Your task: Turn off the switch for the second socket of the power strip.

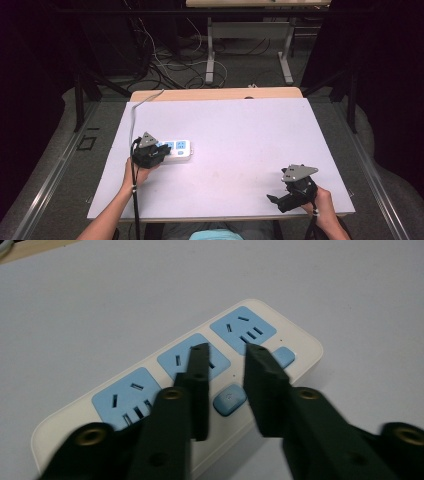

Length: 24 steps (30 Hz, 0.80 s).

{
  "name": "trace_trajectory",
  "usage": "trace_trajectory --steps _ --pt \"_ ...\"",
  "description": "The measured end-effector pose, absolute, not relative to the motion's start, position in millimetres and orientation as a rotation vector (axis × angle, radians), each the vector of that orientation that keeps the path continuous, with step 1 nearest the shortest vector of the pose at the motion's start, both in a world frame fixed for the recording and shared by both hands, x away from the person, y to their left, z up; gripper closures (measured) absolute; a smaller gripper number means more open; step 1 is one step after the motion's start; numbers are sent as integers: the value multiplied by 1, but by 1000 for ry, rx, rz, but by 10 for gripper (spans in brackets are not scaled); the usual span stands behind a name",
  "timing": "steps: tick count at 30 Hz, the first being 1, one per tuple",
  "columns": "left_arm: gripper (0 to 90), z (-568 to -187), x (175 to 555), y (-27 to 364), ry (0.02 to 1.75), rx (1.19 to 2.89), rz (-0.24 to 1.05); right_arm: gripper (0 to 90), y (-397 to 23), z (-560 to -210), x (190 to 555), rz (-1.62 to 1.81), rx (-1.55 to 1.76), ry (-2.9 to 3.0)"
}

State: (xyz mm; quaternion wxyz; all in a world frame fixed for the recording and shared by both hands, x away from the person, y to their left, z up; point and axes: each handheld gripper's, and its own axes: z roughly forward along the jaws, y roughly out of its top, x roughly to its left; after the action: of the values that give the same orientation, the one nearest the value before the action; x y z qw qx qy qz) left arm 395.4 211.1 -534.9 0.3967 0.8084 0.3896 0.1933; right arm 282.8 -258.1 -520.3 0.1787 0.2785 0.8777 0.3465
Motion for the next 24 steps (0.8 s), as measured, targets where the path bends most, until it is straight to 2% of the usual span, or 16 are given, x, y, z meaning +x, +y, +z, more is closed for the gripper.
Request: trace_trajectory --steps 4,8,18,24 --pt "354 -531 396 210 1017 2050 499 9 -258 -520 283 978 791 2480" --pt "180 -528 395 209 1038 2058 516 9 -258 -520 283 980 790 2481" --pt "6 -525 391 204 1043 2073 559 9 -258 -520 282 980 790 2479" --pt "0 -523 388 206 1050 2063 566 8 -258 -520 283 982 789 2477"
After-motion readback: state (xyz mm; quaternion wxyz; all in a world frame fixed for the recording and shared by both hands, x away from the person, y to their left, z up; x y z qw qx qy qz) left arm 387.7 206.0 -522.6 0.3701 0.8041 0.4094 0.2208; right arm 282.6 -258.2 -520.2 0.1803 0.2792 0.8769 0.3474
